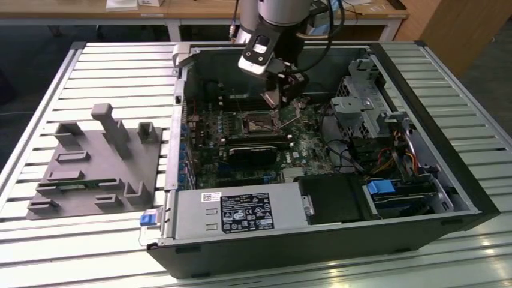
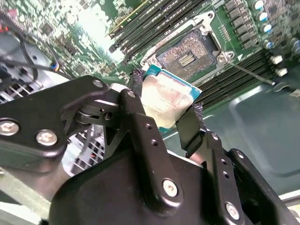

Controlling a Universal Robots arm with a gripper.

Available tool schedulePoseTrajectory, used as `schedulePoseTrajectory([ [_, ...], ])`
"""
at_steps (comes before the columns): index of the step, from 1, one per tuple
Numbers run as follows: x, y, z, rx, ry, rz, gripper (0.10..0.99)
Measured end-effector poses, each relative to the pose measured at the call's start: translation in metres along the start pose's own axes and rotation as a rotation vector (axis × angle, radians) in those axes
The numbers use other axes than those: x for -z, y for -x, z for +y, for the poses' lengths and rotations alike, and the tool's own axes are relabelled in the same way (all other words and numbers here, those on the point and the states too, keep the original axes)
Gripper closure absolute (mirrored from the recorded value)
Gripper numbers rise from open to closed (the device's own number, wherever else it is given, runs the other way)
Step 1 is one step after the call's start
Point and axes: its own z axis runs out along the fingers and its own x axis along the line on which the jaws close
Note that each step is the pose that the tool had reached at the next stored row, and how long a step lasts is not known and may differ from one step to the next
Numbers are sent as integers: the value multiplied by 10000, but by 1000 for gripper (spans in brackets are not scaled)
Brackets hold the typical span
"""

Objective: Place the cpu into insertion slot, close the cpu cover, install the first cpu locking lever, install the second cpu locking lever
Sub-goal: 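Place the cpu into insertion slot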

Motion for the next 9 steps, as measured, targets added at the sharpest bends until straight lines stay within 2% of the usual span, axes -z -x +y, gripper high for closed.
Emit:
schedulePoseTrajectory([
  [9,-43,1,-4,-1628,33,-147,545],
])
